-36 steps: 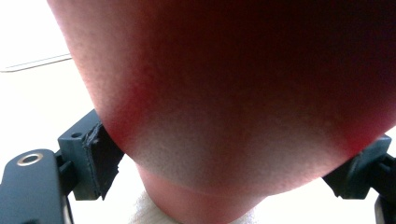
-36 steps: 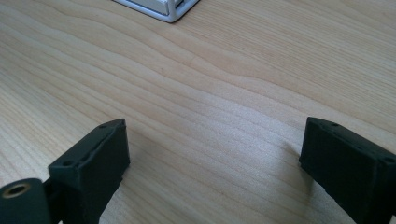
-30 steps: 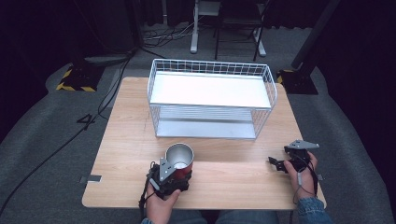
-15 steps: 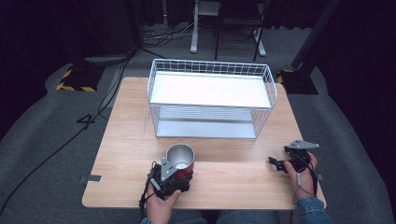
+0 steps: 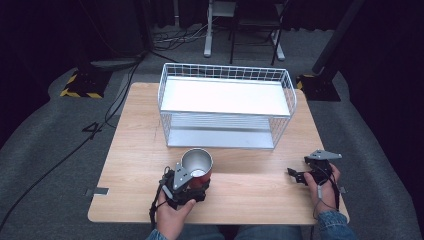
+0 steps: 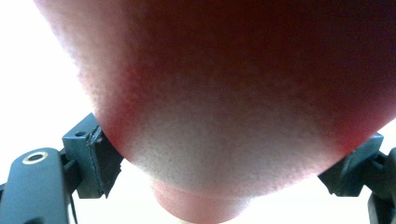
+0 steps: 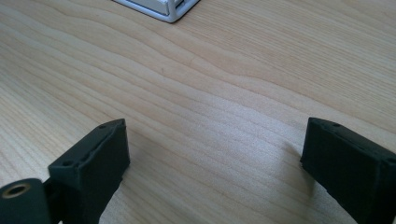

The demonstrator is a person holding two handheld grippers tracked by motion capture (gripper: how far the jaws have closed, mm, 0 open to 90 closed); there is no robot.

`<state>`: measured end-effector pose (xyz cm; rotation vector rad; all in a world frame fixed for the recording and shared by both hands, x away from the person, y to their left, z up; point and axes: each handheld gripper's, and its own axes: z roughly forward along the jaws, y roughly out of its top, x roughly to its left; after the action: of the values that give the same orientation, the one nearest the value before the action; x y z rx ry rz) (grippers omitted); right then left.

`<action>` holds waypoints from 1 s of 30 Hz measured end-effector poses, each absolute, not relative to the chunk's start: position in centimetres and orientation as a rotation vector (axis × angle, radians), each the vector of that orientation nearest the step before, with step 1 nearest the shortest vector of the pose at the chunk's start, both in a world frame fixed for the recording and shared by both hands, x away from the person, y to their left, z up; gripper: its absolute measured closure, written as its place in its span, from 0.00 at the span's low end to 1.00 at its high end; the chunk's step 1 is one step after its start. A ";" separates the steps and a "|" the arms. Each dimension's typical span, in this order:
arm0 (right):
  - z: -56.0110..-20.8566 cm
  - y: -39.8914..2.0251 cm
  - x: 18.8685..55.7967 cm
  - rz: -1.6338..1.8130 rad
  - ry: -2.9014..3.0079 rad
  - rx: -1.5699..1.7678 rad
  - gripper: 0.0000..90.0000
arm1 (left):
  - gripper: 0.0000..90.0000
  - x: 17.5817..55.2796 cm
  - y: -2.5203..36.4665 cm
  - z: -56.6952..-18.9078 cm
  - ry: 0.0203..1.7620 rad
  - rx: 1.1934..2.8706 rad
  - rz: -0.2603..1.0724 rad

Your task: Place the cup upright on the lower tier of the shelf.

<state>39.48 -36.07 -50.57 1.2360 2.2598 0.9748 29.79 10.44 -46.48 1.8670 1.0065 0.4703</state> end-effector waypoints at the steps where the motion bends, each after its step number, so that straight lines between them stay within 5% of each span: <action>1: -50.6 -36.1 39.5 0.975 2.260 1.236 0.09 | 0.18 29.8 10.4 -46.5 1.006 1.867 0.470; 30: -50.6 -36.1 39.5 0.973 2.260 1.241 0.08 | 0.18 35.2 9.7 -42.5 0.970 1.811 0.519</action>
<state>39.52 -36.08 -50.58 1.2407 2.2602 0.9725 35.18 9.72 -42.53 1.8110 0.9701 0.5189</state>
